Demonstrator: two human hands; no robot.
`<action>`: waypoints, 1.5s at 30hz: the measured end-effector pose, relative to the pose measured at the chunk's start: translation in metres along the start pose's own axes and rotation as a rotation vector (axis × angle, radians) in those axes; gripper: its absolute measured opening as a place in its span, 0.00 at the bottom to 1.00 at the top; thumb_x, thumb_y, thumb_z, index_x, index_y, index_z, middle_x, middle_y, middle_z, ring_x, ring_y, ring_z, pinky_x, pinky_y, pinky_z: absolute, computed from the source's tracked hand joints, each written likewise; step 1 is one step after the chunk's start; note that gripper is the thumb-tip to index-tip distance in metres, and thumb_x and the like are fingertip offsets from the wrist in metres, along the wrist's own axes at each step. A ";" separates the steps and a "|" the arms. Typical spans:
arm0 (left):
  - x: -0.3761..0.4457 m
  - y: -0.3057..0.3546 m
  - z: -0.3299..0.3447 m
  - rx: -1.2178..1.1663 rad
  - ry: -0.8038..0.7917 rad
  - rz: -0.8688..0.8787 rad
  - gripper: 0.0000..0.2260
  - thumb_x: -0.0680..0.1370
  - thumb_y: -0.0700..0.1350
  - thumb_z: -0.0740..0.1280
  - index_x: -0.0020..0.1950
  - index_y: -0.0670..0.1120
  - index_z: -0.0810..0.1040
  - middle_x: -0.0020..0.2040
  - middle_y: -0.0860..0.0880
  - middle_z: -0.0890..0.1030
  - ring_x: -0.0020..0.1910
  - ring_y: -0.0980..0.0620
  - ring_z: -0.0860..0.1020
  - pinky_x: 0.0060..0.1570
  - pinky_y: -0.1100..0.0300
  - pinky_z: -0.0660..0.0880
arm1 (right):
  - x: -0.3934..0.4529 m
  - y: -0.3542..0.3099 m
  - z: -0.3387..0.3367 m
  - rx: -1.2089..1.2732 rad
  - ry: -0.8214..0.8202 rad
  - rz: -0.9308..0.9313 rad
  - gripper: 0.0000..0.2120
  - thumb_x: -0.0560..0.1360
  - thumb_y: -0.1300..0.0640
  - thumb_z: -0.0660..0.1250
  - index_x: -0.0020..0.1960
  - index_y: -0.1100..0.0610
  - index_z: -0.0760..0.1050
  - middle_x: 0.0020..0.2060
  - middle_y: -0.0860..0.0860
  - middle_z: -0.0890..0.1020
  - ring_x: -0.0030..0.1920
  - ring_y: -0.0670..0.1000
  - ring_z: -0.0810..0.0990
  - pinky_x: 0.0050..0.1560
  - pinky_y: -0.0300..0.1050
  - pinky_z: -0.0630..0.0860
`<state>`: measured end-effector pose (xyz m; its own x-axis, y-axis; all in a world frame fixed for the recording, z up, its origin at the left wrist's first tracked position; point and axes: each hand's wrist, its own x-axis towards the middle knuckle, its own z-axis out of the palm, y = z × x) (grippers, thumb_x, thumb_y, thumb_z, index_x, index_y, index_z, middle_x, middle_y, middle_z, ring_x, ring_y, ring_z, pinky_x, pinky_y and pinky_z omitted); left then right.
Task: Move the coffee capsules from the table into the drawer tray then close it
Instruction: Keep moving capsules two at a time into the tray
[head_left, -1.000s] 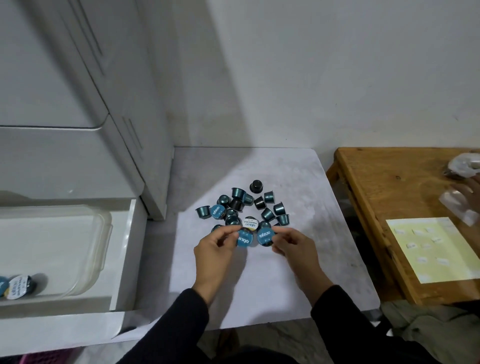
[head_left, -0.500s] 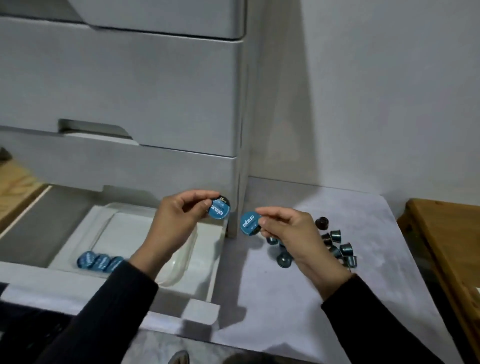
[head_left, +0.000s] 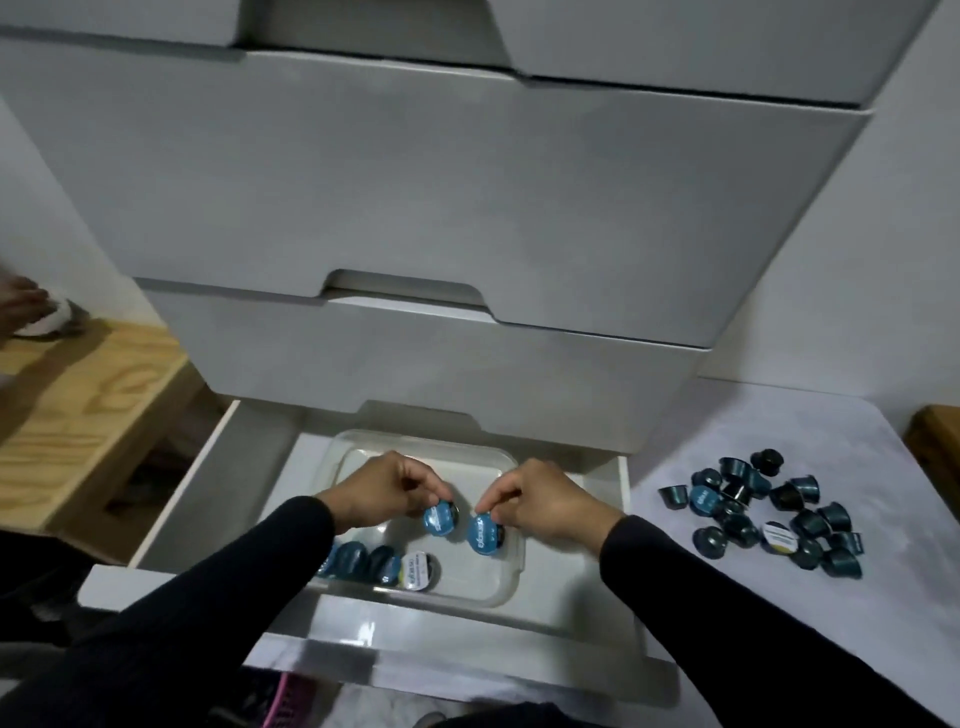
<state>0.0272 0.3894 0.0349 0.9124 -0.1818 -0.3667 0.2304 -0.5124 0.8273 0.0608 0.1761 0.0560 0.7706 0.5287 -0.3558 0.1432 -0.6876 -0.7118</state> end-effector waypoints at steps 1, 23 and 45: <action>0.003 -0.002 0.000 0.030 -0.034 0.007 0.14 0.74 0.36 0.68 0.38 0.56 0.83 0.36 0.59 0.84 0.39 0.63 0.80 0.44 0.69 0.76 | 0.003 -0.001 0.004 -0.032 -0.008 0.010 0.08 0.71 0.65 0.69 0.46 0.56 0.83 0.43 0.51 0.85 0.37 0.40 0.77 0.34 0.20 0.69; 0.024 -0.022 0.017 0.305 -0.366 0.096 0.08 0.68 0.38 0.74 0.39 0.51 0.83 0.44 0.50 0.85 0.39 0.64 0.79 0.49 0.69 0.77 | 0.015 -0.006 0.046 -0.381 -0.082 0.048 0.13 0.72 0.68 0.60 0.51 0.62 0.80 0.50 0.57 0.84 0.52 0.54 0.79 0.44 0.32 0.64; -0.036 0.029 0.046 0.639 0.408 0.088 0.15 0.81 0.48 0.54 0.66 0.47 0.68 0.63 0.48 0.73 0.62 0.50 0.71 0.54 0.59 0.72 | -0.026 -0.020 0.073 -0.553 0.891 -0.123 0.10 0.72 0.58 0.61 0.46 0.60 0.79 0.41 0.55 0.82 0.42 0.54 0.82 0.40 0.42 0.79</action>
<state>-0.0144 0.3424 0.0519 0.9996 0.0168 -0.0215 0.0239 -0.9192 0.3931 -0.0073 0.2122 0.0357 0.8770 0.2076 0.4334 0.3414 -0.9038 -0.2580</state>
